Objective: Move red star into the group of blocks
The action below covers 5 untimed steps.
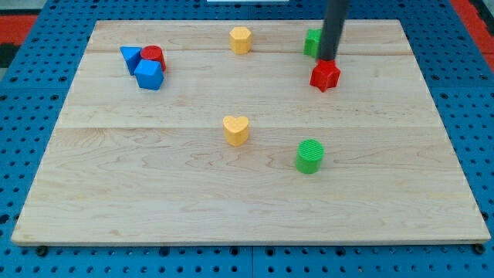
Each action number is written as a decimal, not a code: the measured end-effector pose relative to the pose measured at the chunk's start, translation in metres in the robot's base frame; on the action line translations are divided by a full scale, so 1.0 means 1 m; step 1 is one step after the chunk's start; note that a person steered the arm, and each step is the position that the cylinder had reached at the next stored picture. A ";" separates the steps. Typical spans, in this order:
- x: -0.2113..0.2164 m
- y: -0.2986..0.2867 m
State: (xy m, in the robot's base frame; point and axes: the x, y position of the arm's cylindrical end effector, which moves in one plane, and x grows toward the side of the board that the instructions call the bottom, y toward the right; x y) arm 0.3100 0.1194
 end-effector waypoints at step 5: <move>0.036 -0.045</move>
State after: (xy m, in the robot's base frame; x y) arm 0.3460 0.0743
